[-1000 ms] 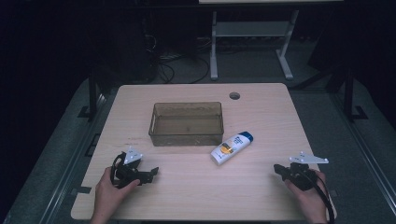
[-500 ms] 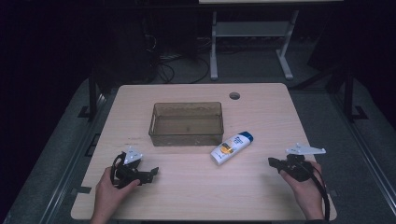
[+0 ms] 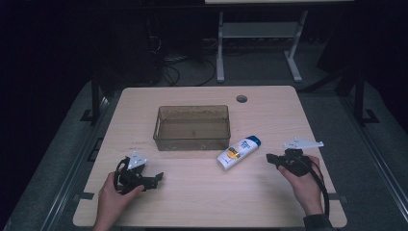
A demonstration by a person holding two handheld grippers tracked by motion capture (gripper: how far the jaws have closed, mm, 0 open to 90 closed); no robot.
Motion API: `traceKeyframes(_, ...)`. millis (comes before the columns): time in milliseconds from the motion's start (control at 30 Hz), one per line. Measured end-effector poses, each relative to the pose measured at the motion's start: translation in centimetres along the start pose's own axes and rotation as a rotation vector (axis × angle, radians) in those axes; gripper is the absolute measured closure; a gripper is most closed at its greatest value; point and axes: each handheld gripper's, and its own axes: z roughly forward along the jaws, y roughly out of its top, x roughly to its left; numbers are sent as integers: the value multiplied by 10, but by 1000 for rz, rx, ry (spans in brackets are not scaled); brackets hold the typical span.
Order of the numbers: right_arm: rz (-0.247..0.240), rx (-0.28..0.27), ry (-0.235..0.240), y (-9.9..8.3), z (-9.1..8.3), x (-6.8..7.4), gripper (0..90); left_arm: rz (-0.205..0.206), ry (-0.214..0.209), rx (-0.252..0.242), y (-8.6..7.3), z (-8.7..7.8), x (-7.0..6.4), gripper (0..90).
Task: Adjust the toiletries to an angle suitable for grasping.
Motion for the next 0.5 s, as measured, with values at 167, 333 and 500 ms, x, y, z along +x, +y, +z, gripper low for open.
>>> traceKeyframes(167,-5,0,12,8,5,1,900,-2,0,-2,0,0,0,126)
traceKeyframes(333,-19,7,27,16,11,4,900,-3,0,-3,0,0,0,126)
traceKeyframes(500,-28,9,34,21,15,5,900,-3,0,-3,0,0,0,126)
